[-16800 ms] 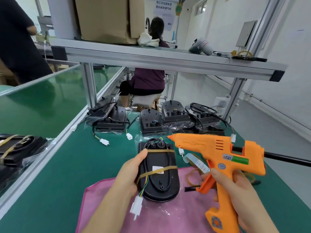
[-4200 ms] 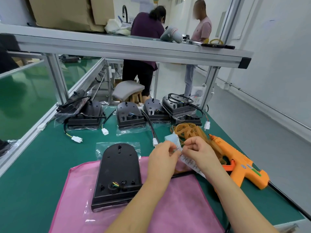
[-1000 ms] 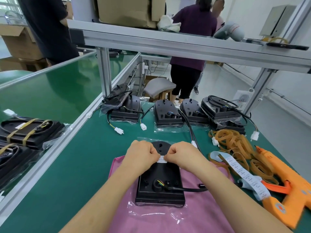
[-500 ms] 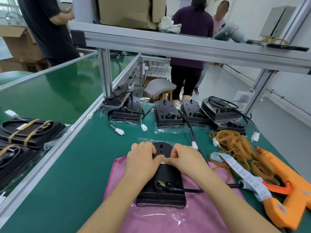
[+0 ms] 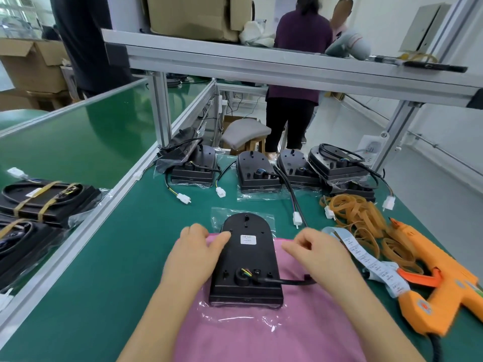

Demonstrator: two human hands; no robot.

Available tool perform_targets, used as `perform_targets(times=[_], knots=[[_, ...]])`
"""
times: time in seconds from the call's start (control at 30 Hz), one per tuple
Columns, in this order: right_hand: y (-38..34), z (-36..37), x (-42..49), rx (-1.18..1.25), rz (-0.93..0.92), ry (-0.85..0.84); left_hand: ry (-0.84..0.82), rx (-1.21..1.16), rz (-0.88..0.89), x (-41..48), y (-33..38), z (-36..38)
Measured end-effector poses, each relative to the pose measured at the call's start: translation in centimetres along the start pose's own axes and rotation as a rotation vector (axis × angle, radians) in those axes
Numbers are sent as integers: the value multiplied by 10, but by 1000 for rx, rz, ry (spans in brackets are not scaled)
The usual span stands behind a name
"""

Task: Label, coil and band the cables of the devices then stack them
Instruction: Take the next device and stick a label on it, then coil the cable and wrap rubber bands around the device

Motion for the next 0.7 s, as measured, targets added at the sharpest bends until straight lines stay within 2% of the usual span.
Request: perform_targets(times=[0.1,0.17,0.3,0.4,0.5,0.7], knots=[[21,-14,-22,-91,171,-224,-151,184,-30,-21,-2,-13],[25,-12,-32,93,322,-316,-158,164,-26,-27,7,-14],[26,2,-41,528,591,-266,-161,-8,36,-28,13,-9],[22,12,-48,840,752,-192,-204,-65,-12,-25,9,-4],[10,19,-50,930,701,-151,-200,-35,-35,-23,4,1],[-16,21,-34,835,404,-165,-280,-104,-107,-18,2,10]])
Point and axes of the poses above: each hand's wrist, its own x-axis towards the middle knuckle, its own z-axis out of the palm, y = z × x, the point moved 1 cm from there along x, towards the middle knuckle, and after that the axes turned 14 degrees about y, right-handed, at the moved point
